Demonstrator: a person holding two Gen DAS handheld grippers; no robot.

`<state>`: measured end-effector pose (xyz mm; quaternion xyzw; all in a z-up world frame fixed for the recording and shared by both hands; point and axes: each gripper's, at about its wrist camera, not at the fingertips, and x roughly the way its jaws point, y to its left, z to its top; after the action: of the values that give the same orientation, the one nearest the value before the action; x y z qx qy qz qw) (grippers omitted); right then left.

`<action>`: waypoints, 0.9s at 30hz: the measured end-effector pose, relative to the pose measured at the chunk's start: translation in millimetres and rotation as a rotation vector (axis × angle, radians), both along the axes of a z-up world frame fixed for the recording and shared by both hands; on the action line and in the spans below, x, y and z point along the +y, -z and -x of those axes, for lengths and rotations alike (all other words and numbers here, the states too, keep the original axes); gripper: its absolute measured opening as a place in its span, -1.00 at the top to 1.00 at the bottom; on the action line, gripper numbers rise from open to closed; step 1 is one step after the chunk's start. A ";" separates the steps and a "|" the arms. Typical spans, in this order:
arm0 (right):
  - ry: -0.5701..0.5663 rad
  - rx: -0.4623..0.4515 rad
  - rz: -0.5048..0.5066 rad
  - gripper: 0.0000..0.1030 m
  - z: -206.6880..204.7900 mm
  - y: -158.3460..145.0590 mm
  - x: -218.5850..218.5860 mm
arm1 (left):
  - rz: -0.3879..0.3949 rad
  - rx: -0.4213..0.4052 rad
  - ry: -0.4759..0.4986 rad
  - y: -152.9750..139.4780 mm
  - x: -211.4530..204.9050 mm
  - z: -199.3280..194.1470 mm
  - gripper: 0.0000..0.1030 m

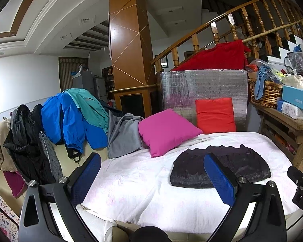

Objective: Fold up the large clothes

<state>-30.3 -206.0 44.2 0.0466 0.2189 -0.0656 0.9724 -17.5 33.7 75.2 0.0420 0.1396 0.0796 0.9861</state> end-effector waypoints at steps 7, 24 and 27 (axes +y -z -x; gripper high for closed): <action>0.004 0.003 -0.003 -0.64 0.3 1.3 1.8 | -0.005 0.002 0.002 -0.1 -1.9 0.5 -0.97; 0.005 0.019 0.000 -0.64 -4.6 4.3 3.0 | -0.001 0.019 0.001 4.9 -1.4 -6.6 -0.97; 0.007 0.021 0.002 -0.64 -5.7 4.4 3.3 | -0.001 0.019 -0.001 5.4 -2.1 -6.5 -0.97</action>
<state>-24.6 -202.7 39.8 0.0455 0.2290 -0.0696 0.9699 -11.1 31.6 69.8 0.0430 0.1488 0.0798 0.9847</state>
